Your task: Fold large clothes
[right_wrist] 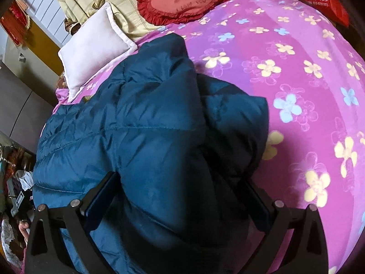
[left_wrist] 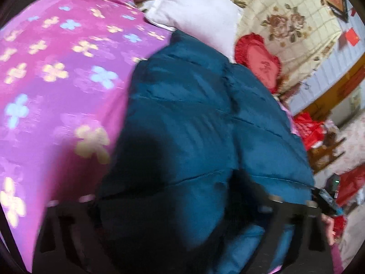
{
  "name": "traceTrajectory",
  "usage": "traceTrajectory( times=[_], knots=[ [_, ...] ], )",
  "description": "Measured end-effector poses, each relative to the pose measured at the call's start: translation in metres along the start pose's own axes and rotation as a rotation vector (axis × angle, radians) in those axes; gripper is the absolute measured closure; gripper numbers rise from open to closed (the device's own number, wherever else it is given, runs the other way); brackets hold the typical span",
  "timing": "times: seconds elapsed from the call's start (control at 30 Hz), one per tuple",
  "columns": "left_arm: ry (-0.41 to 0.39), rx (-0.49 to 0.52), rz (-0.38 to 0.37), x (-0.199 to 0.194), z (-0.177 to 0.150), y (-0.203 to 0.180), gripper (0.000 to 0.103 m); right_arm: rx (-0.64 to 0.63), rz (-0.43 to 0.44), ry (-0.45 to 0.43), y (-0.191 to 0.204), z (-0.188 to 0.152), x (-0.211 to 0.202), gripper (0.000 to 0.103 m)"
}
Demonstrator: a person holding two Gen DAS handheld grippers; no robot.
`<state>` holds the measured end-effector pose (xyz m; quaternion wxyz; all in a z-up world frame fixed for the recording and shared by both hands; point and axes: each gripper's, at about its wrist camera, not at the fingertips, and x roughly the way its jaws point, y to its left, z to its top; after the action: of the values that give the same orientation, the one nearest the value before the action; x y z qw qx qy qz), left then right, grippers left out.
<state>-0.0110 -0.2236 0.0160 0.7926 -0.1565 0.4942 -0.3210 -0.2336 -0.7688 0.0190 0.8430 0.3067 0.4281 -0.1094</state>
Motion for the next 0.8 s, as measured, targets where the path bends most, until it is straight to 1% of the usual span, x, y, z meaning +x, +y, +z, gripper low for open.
traceTrajectory(
  times=[0.03, 0.07, 0.13, 0.17, 0.2, 0.23, 0.33, 0.4, 0.47, 0.57, 0.63, 0.7, 0.77, 0.8],
  knots=[
    [-0.008, 0.002, 0.000, -0.001, -0.001, -0.001, 0.054, -0.005, 0.002, -0.007, 0.004, -0.001, 0.000, 0.010],
    [-0.001, 0.002, -0.017, -0.001, -0.002, -0.003, 0.059, -0.012, 0.005, -0.012, 0.007, -0.002, 0.000, 0.015],
    [-0.009, 0.001, -0.041, -0.007, -0.003, -0.005, 0.079, -0.038, 0.012, -0.025, 0.016, -0.005, -0.004, 0.038],
    [-0.012, 0.002, -0.050, -0.010, -0.003, -0.008, 0.084, -0.058, 0.007, -0.032, 0.022, -0.007, -0.007, 0.044],
    [-0.016, -0.001, -0.060, -0.017, -0.003, -0.011, 0.091, -0.083, -0.007, -0.042, 0.029, -0.010, -0.012, 0.054],
    [-0.019, -0.007, -0.059, -0.020, -0.002, -0.013, 0.095, -0.104, -0.021, -0.050, 0.035, -0.012, -0.016, 0.064],
    [-0.030, -0.015, -0.048, -0.041, -0.009, -0.023, 0.099, -0.143, -0.049, -0.078, 0.054, -0.017, -0.036, 0.076],
    [-0.014, -0.005, -0.045, -0.059, -0.017, -0.029, 0.100, -0.141, -0.029, -0.094, 0.061, -0.021, -0.055, 0.078],
    [-0.002, 0.012, -0.059, -0.083, -0.027, -0.036, 0.101, -0.155, -0.007, -0.101, 0.070, -0.028, -0.078, 0.078],
    [0.013, 0.079, -0.068, -0.122, -0.048, -0.048, 0.100, -0.170, 0.036, -0.103, 0.081, -0.048, -0.119, 0.078],
    [0.031, 0.118, -0.053, -0.146, -0.065, -0.052, 0.101, -0.170, 0.070, -0.096, 0.082, -0.072, -0.147, 0.078],
    [0.058, 0.123, -0.033, -0.162, -0.081, -0.049, 0.100, -0.162, 0.091, -0.080, 0.081, -0.100, -0.168, 0.078],
    [0.084, 0.118, 0.012, -0.168, -0.098, -0.039, 0.098, -0.135, 0.115, -0.050, 0.074, -0.131, -0.181, 0.076],
    [0.091, 0.118, 0.042, -0.166, -0.105, -0.035, 0.094, -0.116, 0.124, -0.035, 0.069, -0.146, -0.183, 0.074]
  ],
)
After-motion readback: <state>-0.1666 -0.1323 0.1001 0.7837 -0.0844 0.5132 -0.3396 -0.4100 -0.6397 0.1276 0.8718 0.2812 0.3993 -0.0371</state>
